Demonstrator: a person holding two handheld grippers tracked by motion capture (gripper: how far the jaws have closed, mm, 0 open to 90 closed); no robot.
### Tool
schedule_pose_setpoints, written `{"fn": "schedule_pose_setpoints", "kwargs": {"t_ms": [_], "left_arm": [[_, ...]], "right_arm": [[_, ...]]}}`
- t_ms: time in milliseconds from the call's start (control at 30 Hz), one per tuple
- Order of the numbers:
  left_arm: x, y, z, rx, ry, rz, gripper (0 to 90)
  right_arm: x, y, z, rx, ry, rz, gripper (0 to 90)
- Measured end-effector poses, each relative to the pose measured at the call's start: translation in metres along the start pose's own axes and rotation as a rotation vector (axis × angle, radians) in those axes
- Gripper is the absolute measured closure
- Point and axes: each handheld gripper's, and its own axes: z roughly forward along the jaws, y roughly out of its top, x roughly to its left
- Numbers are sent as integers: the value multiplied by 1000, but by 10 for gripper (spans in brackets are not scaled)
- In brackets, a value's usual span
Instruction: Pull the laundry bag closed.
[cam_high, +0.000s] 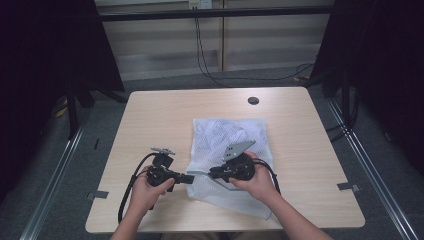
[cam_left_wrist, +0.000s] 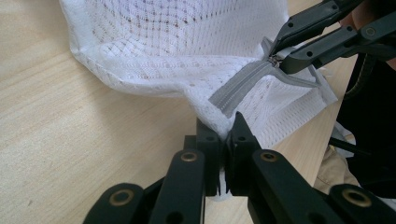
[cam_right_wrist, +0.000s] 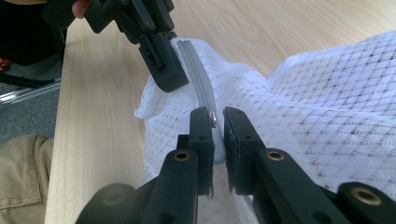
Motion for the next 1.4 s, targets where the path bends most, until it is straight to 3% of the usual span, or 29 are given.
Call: {"fn": "schedule_pose_setpoints", "kwargs": {"t_ms": [1400], "left_arm": [[1,3,-1,4,-1,-25,865]], "right_arm": [[3,-5,-6,-10,-21,-7,825]]}}
